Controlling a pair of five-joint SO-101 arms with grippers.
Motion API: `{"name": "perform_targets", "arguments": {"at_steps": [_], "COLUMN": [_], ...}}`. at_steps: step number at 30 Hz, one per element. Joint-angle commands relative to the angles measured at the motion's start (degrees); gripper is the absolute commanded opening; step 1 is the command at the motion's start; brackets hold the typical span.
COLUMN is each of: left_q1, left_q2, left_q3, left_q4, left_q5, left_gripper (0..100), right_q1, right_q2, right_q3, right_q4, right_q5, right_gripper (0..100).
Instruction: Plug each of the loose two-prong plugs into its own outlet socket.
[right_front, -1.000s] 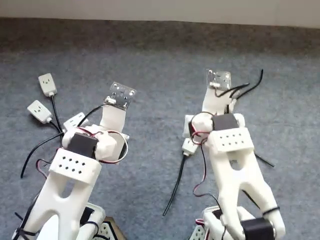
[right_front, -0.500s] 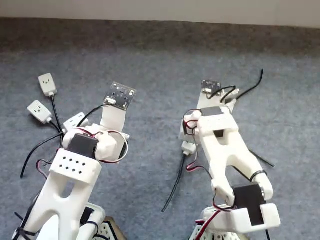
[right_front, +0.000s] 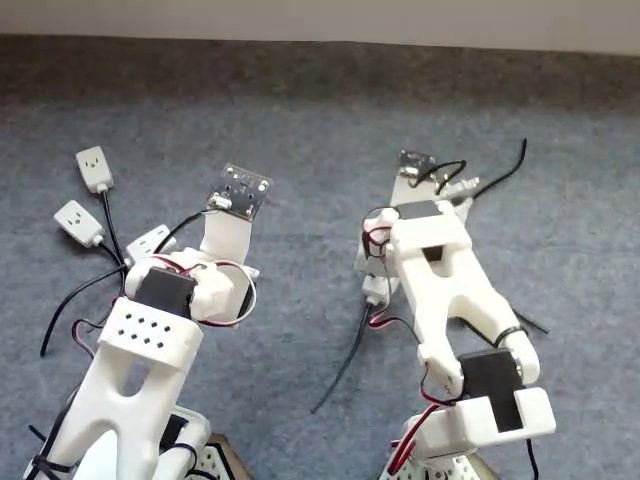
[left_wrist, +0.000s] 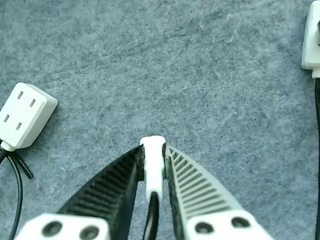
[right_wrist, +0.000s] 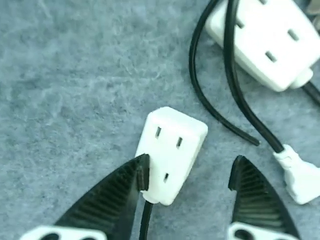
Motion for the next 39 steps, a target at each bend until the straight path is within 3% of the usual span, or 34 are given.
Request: {"name": "perform_targets", "arguments": {"at_steps": [1, 11, 24, 31, 39], "left_q1": [0.9, 0.9, 0.9, 0.9, 0.8], "left_q2": [-1.4, -1.5, -1.6, -1.6, -1.6], "left_q3": [-0.3, -0.4, -0.4, -0.4, -0.4], "left_q4": [-1.3, -1.3, -1.3, -1.3, -1.3], "left_q5": [-0.5, -0.5, -0.5, -0.5, -0.5], "left_gripper": [1, 1, 1, 1, 1], "right_q1": [-0.2, -4.4, 1.6, 1.6, -3.4], "right_q2": [-8.1, -7.6, 0.2, 0.3, 0.3], "right_q3": [-1.5, -1.5, -1.5, -1.5, -1.5], "right_q4": [2.2, 1.6, 0.9, 0.8, 0.8], "right_q5": [-0.2, -0.2, -0.5, -0.2, 3.6], "right_gripper": [26.0, 26.0, 25.8, 9.9, 9.7]}}
